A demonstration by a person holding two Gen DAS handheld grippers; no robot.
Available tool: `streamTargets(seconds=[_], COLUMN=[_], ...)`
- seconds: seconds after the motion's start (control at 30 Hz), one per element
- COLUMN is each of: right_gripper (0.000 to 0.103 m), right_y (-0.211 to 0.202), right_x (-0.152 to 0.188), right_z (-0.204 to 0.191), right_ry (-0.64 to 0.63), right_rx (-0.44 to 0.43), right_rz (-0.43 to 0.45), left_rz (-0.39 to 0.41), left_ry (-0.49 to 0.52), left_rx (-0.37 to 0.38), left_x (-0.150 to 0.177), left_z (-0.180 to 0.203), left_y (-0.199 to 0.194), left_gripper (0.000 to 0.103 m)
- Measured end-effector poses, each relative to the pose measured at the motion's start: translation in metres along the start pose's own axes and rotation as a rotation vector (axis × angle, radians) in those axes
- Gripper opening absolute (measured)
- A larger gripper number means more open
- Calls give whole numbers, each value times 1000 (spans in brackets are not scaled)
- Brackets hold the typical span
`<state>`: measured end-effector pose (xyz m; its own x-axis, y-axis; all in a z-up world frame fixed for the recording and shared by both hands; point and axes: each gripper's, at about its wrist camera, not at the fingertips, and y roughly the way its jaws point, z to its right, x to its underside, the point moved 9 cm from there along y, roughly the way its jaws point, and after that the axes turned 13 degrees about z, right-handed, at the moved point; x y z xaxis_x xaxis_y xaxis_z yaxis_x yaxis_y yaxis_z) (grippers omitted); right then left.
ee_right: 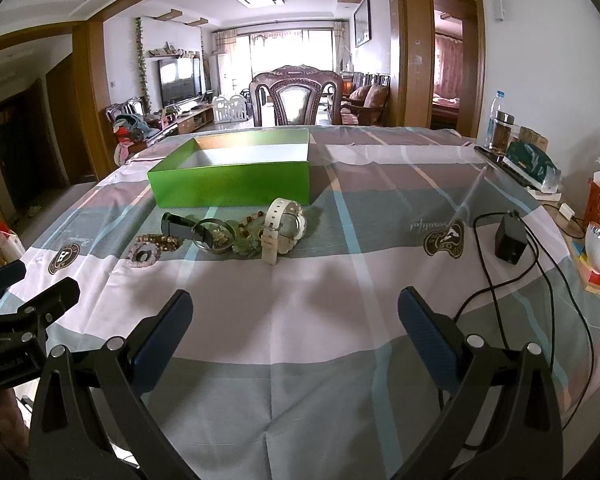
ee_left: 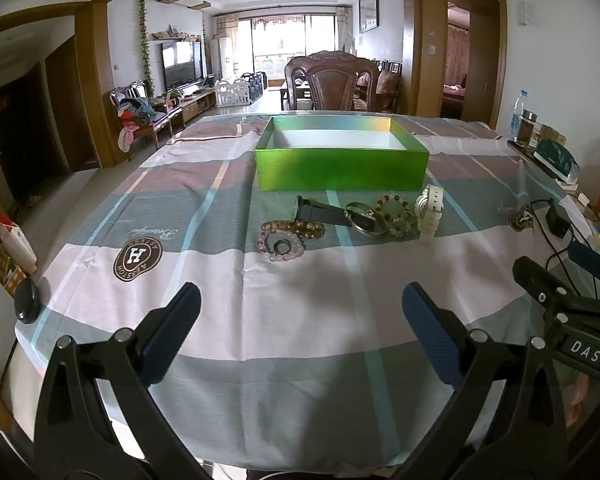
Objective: Organize jewelry
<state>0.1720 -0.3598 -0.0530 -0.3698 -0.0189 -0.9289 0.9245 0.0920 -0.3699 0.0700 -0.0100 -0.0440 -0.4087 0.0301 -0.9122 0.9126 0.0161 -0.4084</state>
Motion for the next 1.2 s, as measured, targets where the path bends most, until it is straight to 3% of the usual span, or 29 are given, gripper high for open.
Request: streamTargets(seconds=[1.2], right_gripper=[100], right_y=[2], right_x=[2], right_z=[3], right_ry=[8], right_rx=[-2], right_rz=[-3], left_rz=[-1], left_ry=[2], left_rx=[7], left_x=[3], left_z=[2], left_y=[0], left_gripper=[100])
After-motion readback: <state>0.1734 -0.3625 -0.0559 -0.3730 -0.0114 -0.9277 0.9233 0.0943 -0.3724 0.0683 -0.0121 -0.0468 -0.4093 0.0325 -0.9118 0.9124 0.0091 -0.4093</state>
